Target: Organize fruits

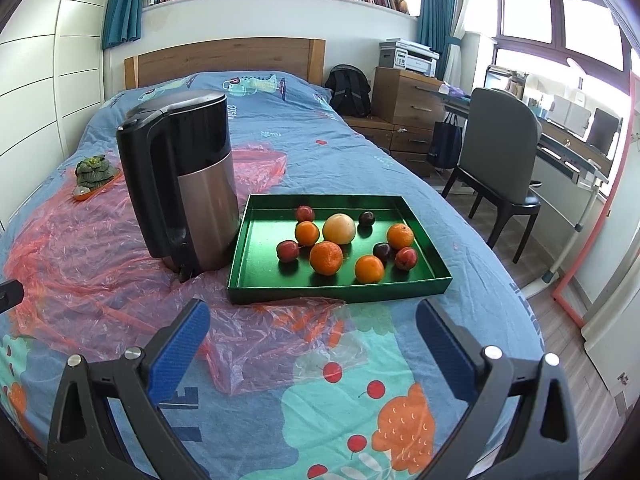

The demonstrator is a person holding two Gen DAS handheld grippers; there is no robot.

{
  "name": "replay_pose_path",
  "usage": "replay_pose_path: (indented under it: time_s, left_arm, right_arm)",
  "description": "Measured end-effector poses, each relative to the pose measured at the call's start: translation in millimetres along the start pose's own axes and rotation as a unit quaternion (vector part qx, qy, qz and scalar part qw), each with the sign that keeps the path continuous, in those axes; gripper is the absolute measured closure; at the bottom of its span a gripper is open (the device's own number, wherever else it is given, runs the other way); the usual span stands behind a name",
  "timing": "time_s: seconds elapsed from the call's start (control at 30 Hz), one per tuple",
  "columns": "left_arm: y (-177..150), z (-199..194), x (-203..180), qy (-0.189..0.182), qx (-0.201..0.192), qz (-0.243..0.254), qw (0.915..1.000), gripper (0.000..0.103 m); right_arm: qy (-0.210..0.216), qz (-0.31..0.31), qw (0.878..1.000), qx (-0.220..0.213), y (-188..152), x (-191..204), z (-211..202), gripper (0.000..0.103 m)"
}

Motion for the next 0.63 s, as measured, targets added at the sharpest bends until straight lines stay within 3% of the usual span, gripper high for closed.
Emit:
replay_pose_path:
  time_s: [0.63]
  left_arm:
    - [-2.8, 2.3, 0.8, 0.001, 0.002, 0.007, 1.0000, 0.001]
  right_arm:
    - [-0.001, 0.000, 1.000, 0.007, -4.2, -5.3, 2.5, 0.000]
Point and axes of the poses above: each gripper's, at about its wrist camera, not at the fingertips, and z roughly the way its jaws point, x to its left, y to its top, the point moved 3 cm from there along z, roughly the way its jaws point, and after that the axes turned 4 degrees about -y, right-handed, at the moved point
